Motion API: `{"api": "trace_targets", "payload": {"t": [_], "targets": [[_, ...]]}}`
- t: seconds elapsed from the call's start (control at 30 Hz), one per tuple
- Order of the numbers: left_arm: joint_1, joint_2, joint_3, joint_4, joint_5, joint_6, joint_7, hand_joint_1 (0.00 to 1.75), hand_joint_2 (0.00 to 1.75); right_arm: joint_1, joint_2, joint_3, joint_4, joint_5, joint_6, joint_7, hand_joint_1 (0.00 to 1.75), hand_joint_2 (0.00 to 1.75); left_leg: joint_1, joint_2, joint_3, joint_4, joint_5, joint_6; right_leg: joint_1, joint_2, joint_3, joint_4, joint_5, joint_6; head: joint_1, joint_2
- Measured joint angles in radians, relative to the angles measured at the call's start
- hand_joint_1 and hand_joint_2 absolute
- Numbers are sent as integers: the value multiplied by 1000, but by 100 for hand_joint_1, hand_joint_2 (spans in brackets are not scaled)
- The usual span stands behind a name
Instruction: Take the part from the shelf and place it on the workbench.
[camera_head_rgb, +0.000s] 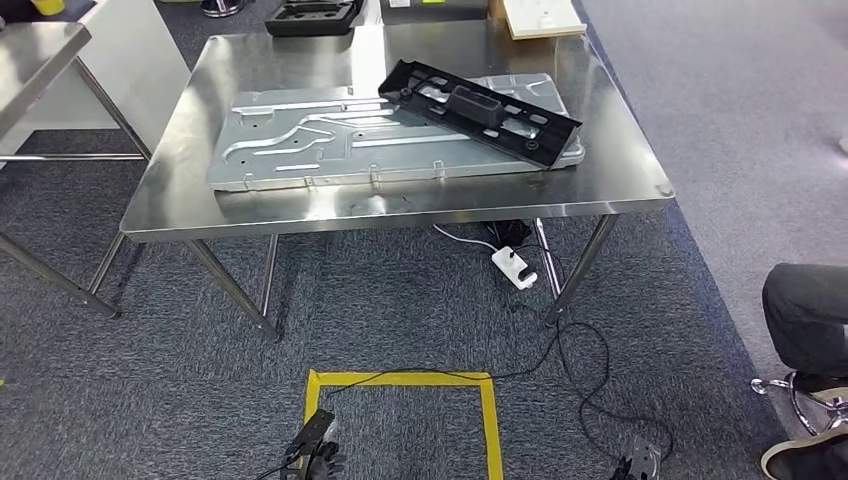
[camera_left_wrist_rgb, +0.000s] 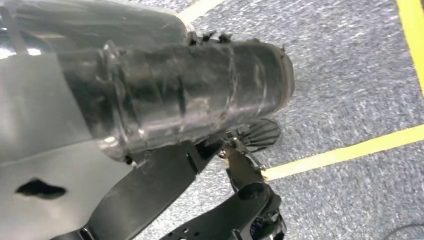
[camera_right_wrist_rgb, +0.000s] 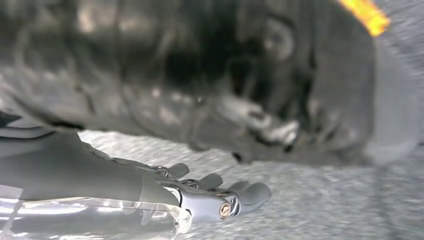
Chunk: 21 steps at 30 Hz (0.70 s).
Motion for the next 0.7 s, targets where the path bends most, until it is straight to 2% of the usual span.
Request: {"api": "trace_targets", "payload": {"t": [0.03,0.07,0.1,0.13,0.17,0.2,0.23,0.27,0.3,0.37,0.47,0.53,0.57,0.6,0.67,0.7], "targets": [[-1,-1,0,0,1,-4,0,0,0,0,0,0,10,20,2,23,0,0,4,2,-9,-6,17,7,1,2,-8,23,-34,4,3,0],[-2,-2,0,0,3,-8,0,0,0,-1,0,1,17,40,6,44,0,0,7,5,-22,-8,31,12,0,3,-20,66,-86,8,6,0],[-3,-2,0,0,5,-10,-2,0,0,-1,0,3,23,58,11,61,0,0,7,4,-38,-6,43,16,-1,3,-33,124,-142,13,8,0],[-4,-2,0,0,7,-12,-3,0,0,-1,0,6,28,72,16,73,0,0,7,5,-56,-1,55,16,-3,3,-43,189,-182,17,9,0],[-4,-2,0,0,8,-13,-4,0,0,-2,0,9,33,81,19,82,0,0,7,6,-76,5,65,15,-6,3,-47,242,-195,22,9,0],[-4,-3,0,0,8,-14,-5,0,0,-3,0,12,38,89,23,87,0,0,8,6,-97,14,75,12,-9,3,-38,272,-180,27,9,0],[-4,-3,0,0,8,-14,-6,0,0,-3,-1,14,42,96,29,92,0,0,10,6,-118,23,84,8,-13,3,-18,275,-151,32,9,0],[-4,-3,0,0,9,-14,-6,0,0,-5,-2,17,46,105,39,98,0,0,13,6,-139,36,91,3,-18,3,23,240,-122,38,9,0],[-4,-3,0,0,9,-14,-7,0,0,-6,-3,20,48,114,49,103,0,0,14,6,-157,49,96,-2,-23,3,65,194,-105,43,9,0],[-4,-3,0,0,11,-13,-8,0,0,-8,-4,24,50,126,63,111,0,0,16,5,-176,66,101,-8,-29,3,124,122,-104,49,10,0],[-4,-2,0,0,11,-13,-8,0,0,-9,-4,25,50,128,65,112,0,0,15,5,-178,69,102,-10,-31,3,135,105,-115,50,10,0],[-4,-2,0,0,11,-10,-13,0,0,-12,-4,32,52,135,77,119,0,0,14,5,-189,80,108,-17,-24,7,162,47,-148,40,7,0],[4,-5,0,0,9,-3,-20,0,0,-12,-5,39,57,143,86,123,0,0,16,5,-201,94,95,-27,-19,6,160,22,-151,22,5,0],[12,-9,0,0,8,3,-28,0,0,-11,-6,47,62,151,96,127,0,0,19,4,-219,129,57,-38,-14,5,150,1,-144,2,2,0],[26,-18,0,1,7,15,-37,0,0,-8,-7,58,70,163,106,129,0,0,26,2,-250,241,-54,-54,-8,1,99,5,-100,-29,-1,0],[26,-20,0,1,8,16,-37,0,0,-8,-7,62,72,166,110,129,0,0,26,1,-257,304,-91,-54,-6,0,81,6,-87,-30,-3,0]]}}
